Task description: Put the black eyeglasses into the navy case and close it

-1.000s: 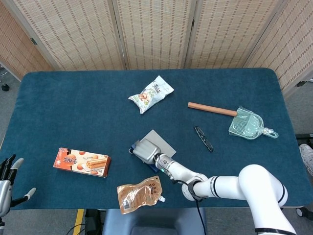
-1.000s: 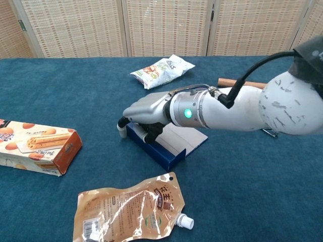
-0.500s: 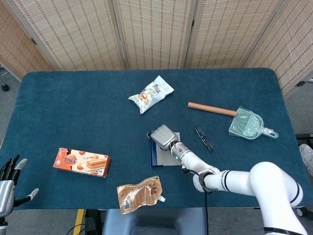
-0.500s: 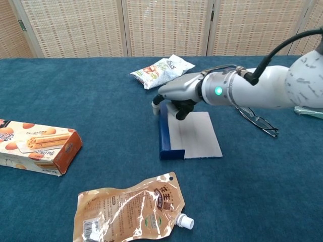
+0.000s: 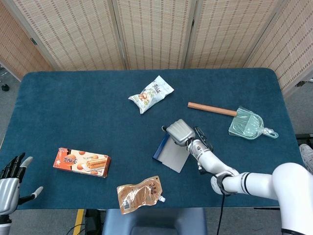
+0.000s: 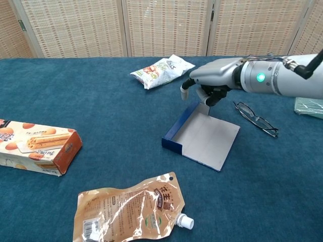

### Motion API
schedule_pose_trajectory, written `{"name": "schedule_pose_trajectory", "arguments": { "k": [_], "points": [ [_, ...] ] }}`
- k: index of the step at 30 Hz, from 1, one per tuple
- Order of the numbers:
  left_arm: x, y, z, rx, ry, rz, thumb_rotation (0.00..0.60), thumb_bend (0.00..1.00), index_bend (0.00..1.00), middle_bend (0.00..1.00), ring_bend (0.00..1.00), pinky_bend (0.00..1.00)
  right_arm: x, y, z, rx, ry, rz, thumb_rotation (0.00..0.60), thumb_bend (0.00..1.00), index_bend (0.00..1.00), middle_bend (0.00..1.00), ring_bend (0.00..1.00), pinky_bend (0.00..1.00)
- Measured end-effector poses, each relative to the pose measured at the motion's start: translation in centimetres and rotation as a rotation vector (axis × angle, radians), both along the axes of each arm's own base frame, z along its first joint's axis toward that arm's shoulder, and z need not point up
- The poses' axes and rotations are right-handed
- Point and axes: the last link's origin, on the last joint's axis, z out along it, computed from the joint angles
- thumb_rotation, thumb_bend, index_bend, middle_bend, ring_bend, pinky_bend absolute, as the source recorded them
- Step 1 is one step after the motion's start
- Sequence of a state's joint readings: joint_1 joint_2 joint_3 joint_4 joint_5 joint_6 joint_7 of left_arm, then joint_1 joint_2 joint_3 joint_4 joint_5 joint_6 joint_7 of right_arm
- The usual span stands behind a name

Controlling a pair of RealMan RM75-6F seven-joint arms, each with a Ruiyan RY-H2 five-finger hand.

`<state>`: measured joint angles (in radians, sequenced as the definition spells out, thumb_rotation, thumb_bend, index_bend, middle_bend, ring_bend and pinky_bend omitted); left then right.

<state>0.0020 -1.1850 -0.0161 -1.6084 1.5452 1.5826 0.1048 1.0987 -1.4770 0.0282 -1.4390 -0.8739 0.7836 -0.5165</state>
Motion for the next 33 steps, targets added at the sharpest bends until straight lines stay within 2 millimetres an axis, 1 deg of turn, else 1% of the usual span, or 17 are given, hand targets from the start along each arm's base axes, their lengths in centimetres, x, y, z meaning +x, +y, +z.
{"name": "schedule_pose_trajectory", "arguments": {
  "k": [1,3,4,6,9,11,14,21,25,29,33],
  "points": [
    [0.0,0.0,0.0,-0.002,0.001,-0.001,0.600,0.19,0.15,0.06,0.04,0.18,0.2,0.3,0.2,-0.008,-0.013,0.021,0.600,0.29,0.25,1.00,1.00,1.00],
    [0.1,0.1,-0.1,-0.004,0.003,-0.003,0.600,0.19,0.15,0.06,0.04,0.18,0.5,1.0,0.4,-0.022,-0.040,0.076,0.600,0.19,0.25,1.00,1.00,1.00],
    [0.2,0.1,-0.1,-0.005,0.002,-0.004,0.600,0.19,0.15,0.06,0.04,0.18,0.7,1.4,0.5,-0.025,-0.049,0.100,0.600,0.16,0.25,1.00,1.00,1.00],
    [0.3,0.1,-0.1,-0.007,0.000,-0.005,0.600,0.19,0.15,0.06,0.04,0.18,0.9,2.4,0.3,-0.023,-0.064,0.151,0.600,0.13,0.25,1.00,1.00,1.00],
    [0.3,0.1,0.0,-0.006,-0.002,-0.003,0.600,0.19,0.15,0.06,0.04,0.18,0.7,4.0,-0.5,0.006,-0.060,0.196,0.600,0.11,0.25,1.00,1.00,1.00],
    [0.2,0.0,0.1,-0.004,-0.001,0.000,0.600,0.19,0.15,0.06,0.04,0.18,0.6,4.6,-1.0,0.012,-0.049,0.211,0.600,0.10,0.25,1.00,1.00,1.00],
    [0.2,-0.1,0.1,-0.006,-0.002,0.001,0.600,0.19,0.15,0.06,0.04,0.18,0.6,4.9,-1.9,0.007,-0.032,0.227,0.600,0.08,0.25,1.00,1.00,1.00],
    [0.1,-0.2,0.2,-0.001,-0.002,0.003,0.600,0.19,0.15,0.06,0.04,0.18,1.2,4.5,-4.2,-0.026,-0.010,0.234,0.600,0.08,0.25,1.00,1.00,1.00],
    [0.0,-0.3,0.3,0.000,-0.002,0.009,0.600,0.19,0.15,0.06,0.04,0.18,1.9,3.8,-5.4,-0.047,-0.013,0.214,0.600,0.08,0.25,1.00,1.00,1.00],
    [-0.2,-0.5,0.3,0.001,-0.001,0.017,0.600,0.19,0.15,0.06,0.04,0.18,2.5,2.7,-6.3,-0.085,-0.018,0.186,0.600,0.09,0.25,1.00,1.00,1.00],
    [-0.4,-0.6,0.4,0.004,0.000,0.023,0.600,0.19,0.15,0.06,0.04,0.18,2.9,1.3,-6.6,-0.131,-0.021,0.153,0.600,0.10,0.25,1.00,1.00,1.00]
  ]
}}
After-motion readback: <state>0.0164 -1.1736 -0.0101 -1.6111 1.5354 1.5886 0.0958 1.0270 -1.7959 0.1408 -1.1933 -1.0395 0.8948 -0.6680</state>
